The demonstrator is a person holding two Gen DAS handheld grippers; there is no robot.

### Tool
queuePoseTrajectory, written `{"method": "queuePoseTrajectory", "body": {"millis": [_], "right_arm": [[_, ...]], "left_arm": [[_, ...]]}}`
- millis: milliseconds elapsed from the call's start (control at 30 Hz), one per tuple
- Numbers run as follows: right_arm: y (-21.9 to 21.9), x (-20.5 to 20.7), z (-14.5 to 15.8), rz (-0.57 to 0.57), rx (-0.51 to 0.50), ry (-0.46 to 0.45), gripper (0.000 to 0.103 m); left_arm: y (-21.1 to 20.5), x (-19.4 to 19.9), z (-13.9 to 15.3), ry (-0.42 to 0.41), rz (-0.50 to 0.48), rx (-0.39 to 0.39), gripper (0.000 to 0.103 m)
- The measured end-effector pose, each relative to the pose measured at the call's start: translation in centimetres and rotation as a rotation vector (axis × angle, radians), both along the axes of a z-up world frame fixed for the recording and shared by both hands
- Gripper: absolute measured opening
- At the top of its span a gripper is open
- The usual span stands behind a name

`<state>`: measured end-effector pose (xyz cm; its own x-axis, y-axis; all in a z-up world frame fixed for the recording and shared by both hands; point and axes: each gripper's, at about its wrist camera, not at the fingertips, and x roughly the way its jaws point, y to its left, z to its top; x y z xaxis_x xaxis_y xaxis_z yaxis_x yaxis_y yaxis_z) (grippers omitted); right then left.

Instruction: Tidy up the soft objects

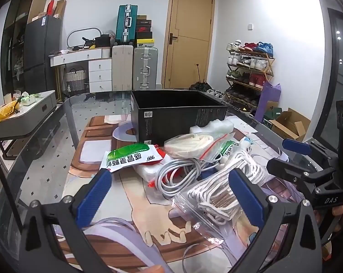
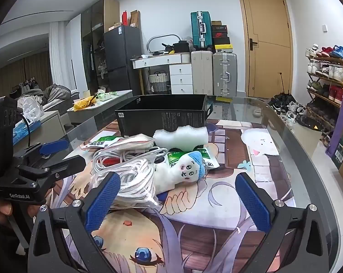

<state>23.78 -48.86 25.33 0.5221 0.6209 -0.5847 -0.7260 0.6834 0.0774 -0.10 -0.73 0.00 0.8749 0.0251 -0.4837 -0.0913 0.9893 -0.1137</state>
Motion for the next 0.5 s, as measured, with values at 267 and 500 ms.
{"method": "queuePoseTrajectory", "body": {"millis": [267,500], "right_arm": [[0.04,-0.01,0.0,0.004,-0.001,0.002,0.103],[0.05,-0.02,-0.01,0.003,-0.001,0.002,0.103]], "left_arm": [[-0.28,0.1,0.0,0.003,-0.001,0.009,0.103],[-0.37,0.14,0.0,0.001,-0.003,0.015,0.103]]}}
